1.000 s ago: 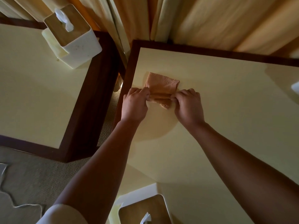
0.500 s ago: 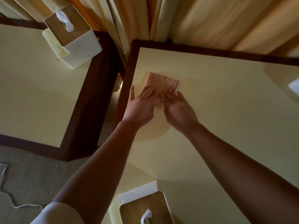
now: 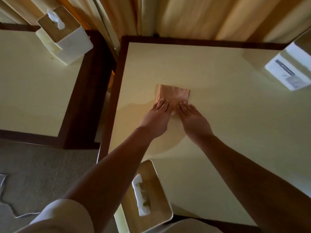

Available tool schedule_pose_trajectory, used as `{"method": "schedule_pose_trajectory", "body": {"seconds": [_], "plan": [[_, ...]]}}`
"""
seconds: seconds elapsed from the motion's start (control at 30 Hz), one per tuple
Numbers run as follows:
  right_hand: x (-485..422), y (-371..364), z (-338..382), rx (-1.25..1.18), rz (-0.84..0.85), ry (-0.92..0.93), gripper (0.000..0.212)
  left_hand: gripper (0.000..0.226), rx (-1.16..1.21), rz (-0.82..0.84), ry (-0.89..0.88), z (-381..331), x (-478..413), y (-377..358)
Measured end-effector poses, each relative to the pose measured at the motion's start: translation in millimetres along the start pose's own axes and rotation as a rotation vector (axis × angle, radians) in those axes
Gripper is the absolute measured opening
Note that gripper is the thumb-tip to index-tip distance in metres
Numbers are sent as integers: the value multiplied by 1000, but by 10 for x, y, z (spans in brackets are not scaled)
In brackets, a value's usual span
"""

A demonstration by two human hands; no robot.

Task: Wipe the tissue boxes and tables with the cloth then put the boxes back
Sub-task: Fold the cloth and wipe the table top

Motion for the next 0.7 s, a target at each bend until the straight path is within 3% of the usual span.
{"method": "schedule_pose_trajectory", "body": {"seconds": [0.3, 0.57, 0.7], "plan": [[1289, 465, -276, 1, 25, -27, 52, 80, -44, 205, 41, -1250, 426, -284], [2305, 869, -185, -62, 12, -27, 45, 77, -24, 203, 51, -2033, 1252, -493], [2744, 1046, 37, -109, 32, -20, 64, 76, -4, 241, 104, -2273, 1694, -616]]}}
Point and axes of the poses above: each hand's wrist, its own x-axis away from the middle knuckle, its own y-axis out of the back of the hand, z = x × y, the point moved 8 cm from there along -x, towards the middle knuckle, and after that the axes turned 12 degrees about -z, right-handed, at the moved point
